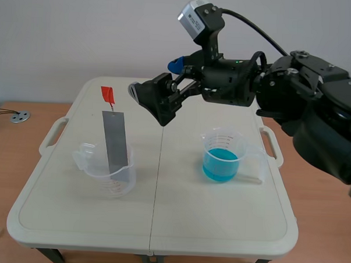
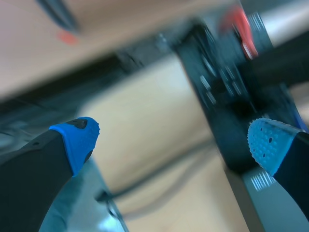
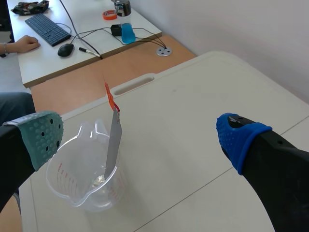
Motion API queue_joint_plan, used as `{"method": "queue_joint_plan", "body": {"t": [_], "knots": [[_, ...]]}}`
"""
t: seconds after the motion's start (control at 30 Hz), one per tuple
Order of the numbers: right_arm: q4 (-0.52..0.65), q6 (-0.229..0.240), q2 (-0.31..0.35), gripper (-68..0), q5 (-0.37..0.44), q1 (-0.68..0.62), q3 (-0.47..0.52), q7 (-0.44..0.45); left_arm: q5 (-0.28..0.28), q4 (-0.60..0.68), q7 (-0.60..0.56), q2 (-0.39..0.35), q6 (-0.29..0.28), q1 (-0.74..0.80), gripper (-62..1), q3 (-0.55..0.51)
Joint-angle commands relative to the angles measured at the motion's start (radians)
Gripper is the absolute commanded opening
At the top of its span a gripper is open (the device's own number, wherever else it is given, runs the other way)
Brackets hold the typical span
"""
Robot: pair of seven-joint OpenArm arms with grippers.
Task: Hold the metal plate by the orange handle, dip it into the blue solution, take it out and point at it, then put the plate back in the beaker on the left.
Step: 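Return to the home posture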
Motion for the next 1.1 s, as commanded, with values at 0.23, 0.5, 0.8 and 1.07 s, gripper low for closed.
{"method": "queue_joint_plan", "body": {"t": [0.23,0.5,0.8,1.07], "knots": [[0.248,0.0,0.163,-1.2,0.029,-0.21,0.153,0.012,-0.097,0.265,-0.022,-0.085,0.108,-0.002,1.4,-0.194],[0.425,0.0,0.25,-1.2,0.051,-0.439,0.314,0.013,-0.167,0.296,-0.015,-0.218,0.129,-0.164,1.4,-0.195],[0.571,0.001,0.283,-1.2,0.05,-0.68,0.455,0.036,-0.17,0.321,-0.026,-0.231,0.129,-0.37,1.4,-0.136],[0.674,0.001,0.283,-1.2,0.042,-0.871,0.56,0.05,-0.142,0.335,-0.025,-0.23,0.137,-0.527,1.4,0.051]]}}
